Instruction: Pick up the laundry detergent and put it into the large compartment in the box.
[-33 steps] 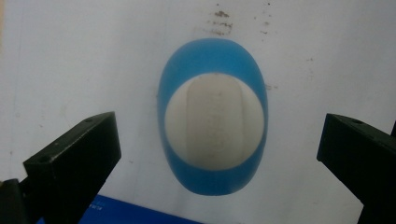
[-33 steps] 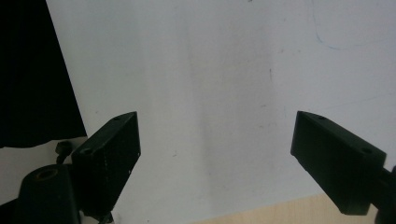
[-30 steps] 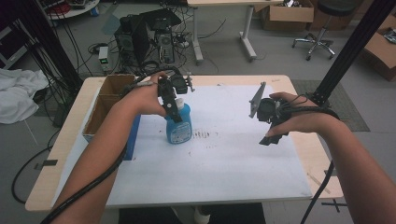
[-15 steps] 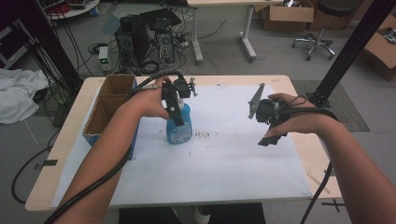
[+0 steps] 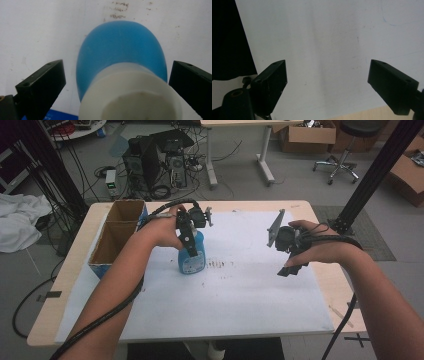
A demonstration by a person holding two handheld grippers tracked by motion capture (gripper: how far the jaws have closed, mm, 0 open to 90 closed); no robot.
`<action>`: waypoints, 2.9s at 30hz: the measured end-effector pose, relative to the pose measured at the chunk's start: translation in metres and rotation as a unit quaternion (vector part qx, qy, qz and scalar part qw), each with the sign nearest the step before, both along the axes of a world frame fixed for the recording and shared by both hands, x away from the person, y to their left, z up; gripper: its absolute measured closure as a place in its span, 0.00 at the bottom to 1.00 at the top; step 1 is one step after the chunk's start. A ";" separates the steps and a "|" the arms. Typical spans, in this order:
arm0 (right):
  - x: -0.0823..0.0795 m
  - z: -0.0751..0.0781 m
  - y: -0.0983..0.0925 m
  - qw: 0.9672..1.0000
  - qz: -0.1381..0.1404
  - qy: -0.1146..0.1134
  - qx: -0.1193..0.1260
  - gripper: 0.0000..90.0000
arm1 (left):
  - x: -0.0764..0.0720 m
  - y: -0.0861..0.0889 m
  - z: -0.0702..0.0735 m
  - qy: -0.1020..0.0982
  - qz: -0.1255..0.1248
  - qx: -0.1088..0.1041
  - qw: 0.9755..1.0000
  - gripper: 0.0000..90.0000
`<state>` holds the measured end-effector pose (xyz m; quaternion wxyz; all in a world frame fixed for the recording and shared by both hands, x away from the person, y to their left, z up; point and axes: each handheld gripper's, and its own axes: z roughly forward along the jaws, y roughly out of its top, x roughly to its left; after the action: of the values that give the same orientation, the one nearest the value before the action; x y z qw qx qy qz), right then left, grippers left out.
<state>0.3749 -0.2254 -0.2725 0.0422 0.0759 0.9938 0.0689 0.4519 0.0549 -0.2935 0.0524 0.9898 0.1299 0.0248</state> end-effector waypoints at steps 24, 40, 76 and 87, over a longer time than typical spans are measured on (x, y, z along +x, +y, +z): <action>0.003 -0.001 0.002 1.000 -0.005 -0.004 0.003 0.18 | 0.001 0.002 0.003 -0.009 -0.004 0.011 1.000 0.21; 0.005 0.000 0.000 1.000 -0.009 -0.006 0.004 0.18 | 0.000 0.002 0.000 -0.011 -0.002 0.009 1.000 0.29; 0.005 -0.004 -0.002 1.000 -0.012 -0.004 0.008 0.18 | -0.005 -0.008 0.007 0.002 -0.004 0.032 0.999 0.42; 0.000 0.000 -0.005 1.000 -0.010 -0.006 0.006 0.18 | -0.012 0.001 0.047 0.044 0.060 0.016 0.997 0.42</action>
<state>0.3748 -0.2301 -0.2723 0.0486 0.0857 0.9923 0.0749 0.4400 0.0559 -0.2461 0.0293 0.9810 0.1912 -0.0140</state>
